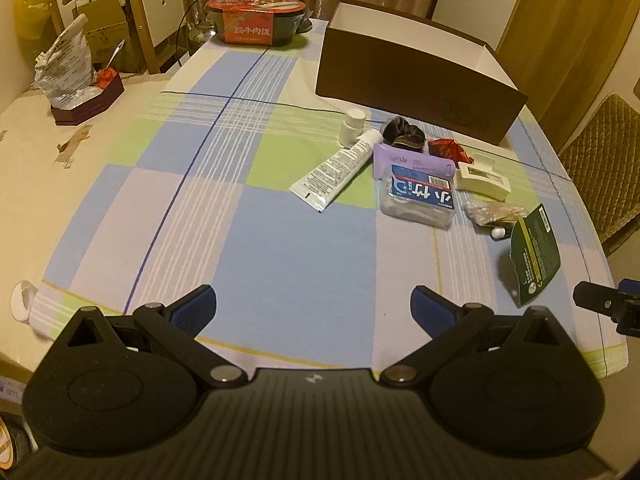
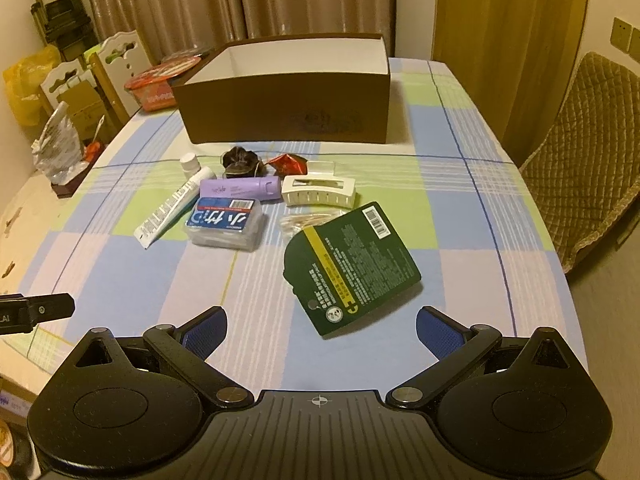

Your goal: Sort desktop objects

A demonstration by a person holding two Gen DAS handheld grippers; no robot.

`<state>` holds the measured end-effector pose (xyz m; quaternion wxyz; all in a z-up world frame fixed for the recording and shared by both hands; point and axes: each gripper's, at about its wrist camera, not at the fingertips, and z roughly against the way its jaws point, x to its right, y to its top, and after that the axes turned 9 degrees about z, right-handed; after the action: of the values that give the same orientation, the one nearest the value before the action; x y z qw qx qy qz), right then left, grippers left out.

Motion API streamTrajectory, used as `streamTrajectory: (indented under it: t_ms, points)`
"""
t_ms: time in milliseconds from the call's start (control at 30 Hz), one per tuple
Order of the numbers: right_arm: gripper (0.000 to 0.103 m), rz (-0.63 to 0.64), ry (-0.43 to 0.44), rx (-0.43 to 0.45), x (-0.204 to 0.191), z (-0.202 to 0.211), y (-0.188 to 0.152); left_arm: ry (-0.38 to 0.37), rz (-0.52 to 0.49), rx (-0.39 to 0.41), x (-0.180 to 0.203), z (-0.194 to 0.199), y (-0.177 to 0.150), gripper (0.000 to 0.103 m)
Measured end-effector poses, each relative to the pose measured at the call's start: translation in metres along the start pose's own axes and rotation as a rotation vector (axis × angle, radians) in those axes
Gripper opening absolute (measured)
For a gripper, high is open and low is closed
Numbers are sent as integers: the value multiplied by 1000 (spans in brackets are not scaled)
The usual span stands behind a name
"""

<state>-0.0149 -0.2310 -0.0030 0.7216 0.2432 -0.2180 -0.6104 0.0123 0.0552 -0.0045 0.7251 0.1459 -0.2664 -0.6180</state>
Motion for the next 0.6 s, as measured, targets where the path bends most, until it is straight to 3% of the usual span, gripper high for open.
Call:
streamTrajectory:
  t_ms: [367, 600]
  points:
    - [103, -8, -84, 1, -8, -7, -2, -51, -51, -14, -16, -8, 11, 102]
    - [103, 30, -113, -26, 2, -15, -2, -142, -90, -33, -5, -16, 13, 102]
